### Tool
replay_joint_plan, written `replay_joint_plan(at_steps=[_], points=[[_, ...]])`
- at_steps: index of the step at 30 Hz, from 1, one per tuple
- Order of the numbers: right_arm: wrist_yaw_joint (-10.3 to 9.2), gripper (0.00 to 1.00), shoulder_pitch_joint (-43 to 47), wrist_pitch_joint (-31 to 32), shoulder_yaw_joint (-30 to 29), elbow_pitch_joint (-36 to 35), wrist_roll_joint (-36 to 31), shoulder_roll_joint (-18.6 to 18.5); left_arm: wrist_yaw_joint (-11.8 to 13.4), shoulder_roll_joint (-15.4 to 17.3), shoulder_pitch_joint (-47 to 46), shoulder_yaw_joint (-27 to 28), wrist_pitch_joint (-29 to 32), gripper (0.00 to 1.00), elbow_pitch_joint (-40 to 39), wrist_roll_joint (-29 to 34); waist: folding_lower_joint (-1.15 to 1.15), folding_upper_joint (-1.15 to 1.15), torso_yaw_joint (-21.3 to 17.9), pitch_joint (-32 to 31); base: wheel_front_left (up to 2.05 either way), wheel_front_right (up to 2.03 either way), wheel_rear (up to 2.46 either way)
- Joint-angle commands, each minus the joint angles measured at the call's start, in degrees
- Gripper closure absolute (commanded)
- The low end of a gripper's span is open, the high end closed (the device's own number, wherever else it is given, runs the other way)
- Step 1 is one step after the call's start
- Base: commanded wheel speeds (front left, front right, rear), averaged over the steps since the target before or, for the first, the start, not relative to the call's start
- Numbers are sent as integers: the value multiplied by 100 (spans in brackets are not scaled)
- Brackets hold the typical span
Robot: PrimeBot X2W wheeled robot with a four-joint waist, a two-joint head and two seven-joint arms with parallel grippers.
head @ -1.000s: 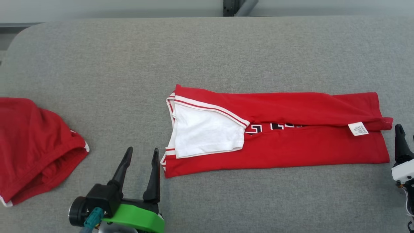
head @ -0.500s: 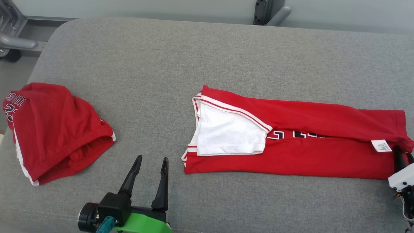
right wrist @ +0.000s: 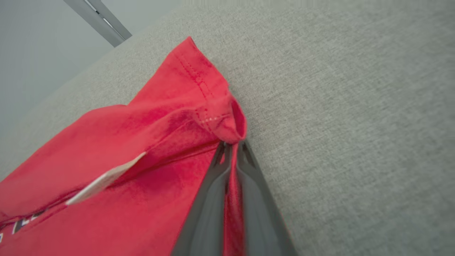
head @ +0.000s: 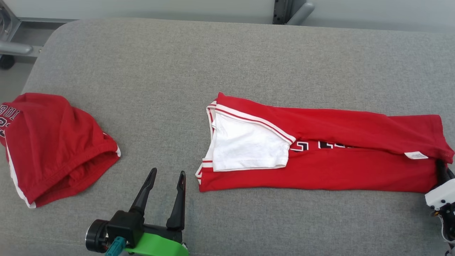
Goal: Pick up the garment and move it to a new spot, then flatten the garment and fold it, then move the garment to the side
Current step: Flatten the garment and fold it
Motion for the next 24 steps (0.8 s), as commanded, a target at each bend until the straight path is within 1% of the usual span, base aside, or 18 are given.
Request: replay_joint_plan(at_steps=[1,7,13,14,15,18,23,24], points=[[-11,100,-7,-73,-15,-8,-72,-109,-30,-28,64,36,-17,0,13,56,0,0,-16,19,0,0,0],[-11,100,-40,-301,-80,-146,-202,-338,-152,-90,90,182,-18,0,40,164,0,0,-115,76,0,0,0],[-11,100,-78,-347,-76,-435,-279,-570,-263,-156,60,272,-18,0,82,249,0,0,-272,114,0,0,0],[-11,100,-82,-345,-63,-535,-295,-604,-285,-159,60,284,-18,0,100,263,0,0,-301,119,0,0,0],[-11,100,-82,-323,-31,-829,-287,-591,-304,-176,66,317,-18,0,113,275,0,0,-364,122,0,0,0],[-10,100,-41,-215,43,-1346,-371,-597,-344,-209,74,361,-18,0,122,293,0,0,-452,139,0,0,0],[-8,100,-133,176,121,-2187,-625,-431,-414,-252,43,383,-18,0,179,316,0,0,-511,117,0,0,0],[-8,100,-133,176,121,-2187,-625,-431,-414,-252,43,383,-18,0,179,316,0,0,-511,117,0,0,0]])
